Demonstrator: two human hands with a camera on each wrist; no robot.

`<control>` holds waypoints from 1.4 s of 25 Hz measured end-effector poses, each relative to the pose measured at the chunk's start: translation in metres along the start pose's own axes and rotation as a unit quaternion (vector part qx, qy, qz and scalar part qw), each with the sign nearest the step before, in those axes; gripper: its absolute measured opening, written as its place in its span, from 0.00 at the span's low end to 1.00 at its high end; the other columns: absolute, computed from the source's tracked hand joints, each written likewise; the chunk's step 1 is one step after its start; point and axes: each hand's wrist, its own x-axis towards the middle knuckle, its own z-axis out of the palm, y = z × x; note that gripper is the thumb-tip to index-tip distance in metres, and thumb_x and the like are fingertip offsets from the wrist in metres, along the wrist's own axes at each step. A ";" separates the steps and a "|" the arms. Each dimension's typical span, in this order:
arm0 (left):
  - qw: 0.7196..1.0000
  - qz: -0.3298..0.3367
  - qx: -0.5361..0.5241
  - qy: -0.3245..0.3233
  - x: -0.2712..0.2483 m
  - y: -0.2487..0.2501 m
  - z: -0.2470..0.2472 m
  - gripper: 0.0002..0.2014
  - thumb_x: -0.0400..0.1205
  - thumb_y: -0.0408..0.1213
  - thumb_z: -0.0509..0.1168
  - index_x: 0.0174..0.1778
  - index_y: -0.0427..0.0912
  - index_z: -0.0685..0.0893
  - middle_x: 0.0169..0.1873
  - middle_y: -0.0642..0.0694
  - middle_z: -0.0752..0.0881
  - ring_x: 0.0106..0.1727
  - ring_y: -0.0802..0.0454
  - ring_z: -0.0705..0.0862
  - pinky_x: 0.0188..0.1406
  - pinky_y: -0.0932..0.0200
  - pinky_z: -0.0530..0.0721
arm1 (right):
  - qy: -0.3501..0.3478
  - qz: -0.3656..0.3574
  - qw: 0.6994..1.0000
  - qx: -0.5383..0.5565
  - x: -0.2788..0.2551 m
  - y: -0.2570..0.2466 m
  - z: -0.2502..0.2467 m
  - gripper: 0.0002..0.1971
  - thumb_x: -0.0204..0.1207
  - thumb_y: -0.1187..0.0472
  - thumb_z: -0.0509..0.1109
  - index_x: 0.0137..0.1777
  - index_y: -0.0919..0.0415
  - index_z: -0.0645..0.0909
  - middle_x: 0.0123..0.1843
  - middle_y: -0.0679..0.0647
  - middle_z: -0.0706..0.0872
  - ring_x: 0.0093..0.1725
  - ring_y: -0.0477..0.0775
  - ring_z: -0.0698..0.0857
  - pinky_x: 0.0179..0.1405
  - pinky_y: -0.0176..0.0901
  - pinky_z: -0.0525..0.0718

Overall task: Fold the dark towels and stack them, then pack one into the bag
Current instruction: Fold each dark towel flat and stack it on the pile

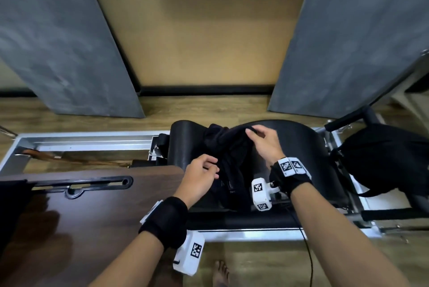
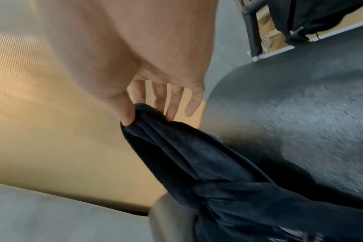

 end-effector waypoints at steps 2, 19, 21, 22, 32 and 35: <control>1.000 0.015 -0.004 0.001 -0.012 0.008 -0.002 0.10 0.90 0.30 0.61 0.61 0.45 0.86 0.52 0.43 0.92 0.47 0.55 0.93 0.38 0.69 0.79 | 0.028 -0.015 0.998 0.047 -0.003 -0.029 -0.020 0.02 0.83 0.61 0.76 0.49 0.55 0.91 0.48 0.51 0.93 0.51 0.51 0.89 0.56 0.39 0.86; 0.953 0.299 -0.058 -0.008 -0.102 0.143 0.016 0.22 0.82 0.53 0.77 0.71 0.55 0.82 0.62 0.62 0.88 0.63 0.71 0.84 0.61 0.65 0.83 | -0.086 -0.244 0.959 -0.119 -0.142 -0.215 -0.123 0.18 0.83 0.51 0.76 0.45 0.69 0.89 0.44 0.74 0.89 0.41 0.54 0.84 0.45 0.63 0.85; 0.950 0.307 -0.062 -0.006 -0.124 0.148 0.010 0.12 0.83 0.46 0.78 0.55 0.46 0.86 0.47 0.52 0.92 0.47 0.63 0.88 0.51 0.55 0.86 | -0.069 -0.257 0.956 -0.127 -0.176 -0.221 -0.128 0.19 0.83 0.51 0.77 0.44 0.71 0.88 0.44 0.77 0.88 0.40 0.54 0.82 0.45 0.67 0.84; 0.949 0.309 -0.057 -0.011 -0.135 0.145 0.005 0.10 0.84 0.43 0.77 0.52 0.42 0.86 0.43 0.47 0.92 0.42 0.59 0.87 0.48 0.51 0.86 | -0.057 -0.259 0.956 -0.123 -0.194 -0.223 -0.131 0.19 0.83 0.52 0.77 0.44 0.71 0.89 0.44 0.77 0.88 0.40 0.54 0.82 0.44 0.67 0.83; 0.941 0.323 -0.101 0.001 -0.279 0.033 -0.069 0.07 0.87 0.39 0.65 0.52 0.50 0.90 0.47 0.52 0.94 0.55 0.52 0.91 0.58 0.47 0.86 | 0.018 -0.265 0.962 -0.061 -0.402 -0.199 -0.124 0.15 0.86 0.52 0.73 0.43 0.63 0.88 0.36 0.61 0.90 0.37 0.47 0.85 0.40 0.47 0.81; 0.926 0.360 -0.104 -0.051 -0.329 0.018 -0.080 0.14 0.84 0.59 0.71 0.64 0.62 0.86 0.55 0.59 0.92 0.60 0.61 0.90 0.61 0.55 0.85 | -0.018 -0.265 0.963 -0.053 -0.455 -0.196 -0.100 0.16 0.87 0.55 0.72 0.42 0.67 0.86 0.34 0.58 0.86 0.37 0.49 0.80 0.39 0.48 0.76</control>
